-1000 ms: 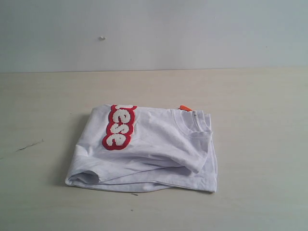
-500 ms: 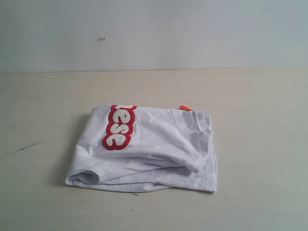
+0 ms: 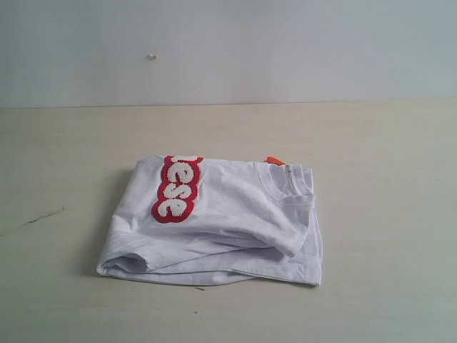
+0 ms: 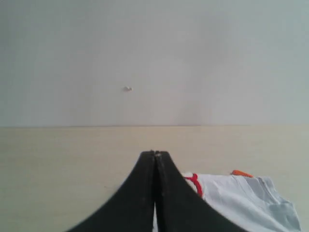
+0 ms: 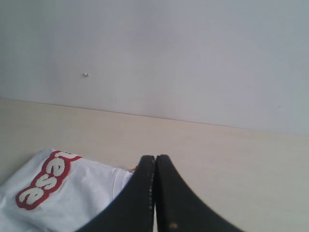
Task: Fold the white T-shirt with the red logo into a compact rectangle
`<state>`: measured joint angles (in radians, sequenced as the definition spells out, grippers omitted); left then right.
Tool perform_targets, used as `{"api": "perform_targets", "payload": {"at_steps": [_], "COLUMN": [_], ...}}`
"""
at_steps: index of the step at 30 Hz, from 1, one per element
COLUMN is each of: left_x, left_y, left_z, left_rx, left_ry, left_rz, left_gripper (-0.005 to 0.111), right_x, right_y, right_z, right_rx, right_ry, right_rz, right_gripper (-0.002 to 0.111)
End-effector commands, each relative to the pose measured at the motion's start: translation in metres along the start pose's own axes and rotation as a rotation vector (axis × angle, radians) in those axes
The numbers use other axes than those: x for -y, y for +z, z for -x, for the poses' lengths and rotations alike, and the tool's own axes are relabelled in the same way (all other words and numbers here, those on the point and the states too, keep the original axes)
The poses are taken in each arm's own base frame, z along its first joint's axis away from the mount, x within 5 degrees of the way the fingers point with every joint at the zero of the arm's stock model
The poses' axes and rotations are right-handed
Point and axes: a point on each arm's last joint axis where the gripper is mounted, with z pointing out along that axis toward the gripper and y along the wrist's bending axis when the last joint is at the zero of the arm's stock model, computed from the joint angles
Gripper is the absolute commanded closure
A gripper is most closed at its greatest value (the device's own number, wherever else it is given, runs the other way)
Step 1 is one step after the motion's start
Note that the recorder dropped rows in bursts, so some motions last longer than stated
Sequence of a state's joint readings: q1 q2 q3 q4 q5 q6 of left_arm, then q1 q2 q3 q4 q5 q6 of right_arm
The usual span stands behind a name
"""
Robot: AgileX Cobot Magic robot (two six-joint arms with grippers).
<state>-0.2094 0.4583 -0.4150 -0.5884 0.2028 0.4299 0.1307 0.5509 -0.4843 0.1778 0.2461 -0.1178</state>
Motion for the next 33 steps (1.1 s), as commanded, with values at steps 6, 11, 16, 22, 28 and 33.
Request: {"api": "perform_targets", "payload": {"at_steps": [6,11,16,22,28,33], "left_x": [0.000,-0.002,-0.012,-0.021,-0.026,-0.030], "left_y": [-0.012,-0.021,-0.030,-0.038,-0.039,-0.036], "left_z": [0.005,0.005,-0.008,-0.041,-0.074,-0.098], "left_rx": [0.083,0.100,0.073,0.084,0.072,0.027], "left_ry": [0.021,0.110,0.110,0.104,0.099,0.092], "left_rz": [0.010,0.051,0.170,0.258,0.274,0.278], "left_gripper": [0.107,0.107,0.107,0.107,0.107,0.107], "right_x": [0.000,0.000,0.000,0.000,0.000,0.000], "right_y": [-0.001,-0.001,-0.001,-0.001,-0.001,-0.001], "right_z": [-0.001,-0.001,-0.001,-0.001,-0.001,-0.001], "right_rx": [0.003,0.003,0.003,0.003,0.003,0.003], "right_ry": [0.003,0.003,0.003,0.003,0.004,0.004], "right_rz": [-0.003,-0.003,-0.003,-0.003,-0.003,-0.003], "right_gripper": [0.108,0.108,0.108,0.108,0.108,0.108]}}
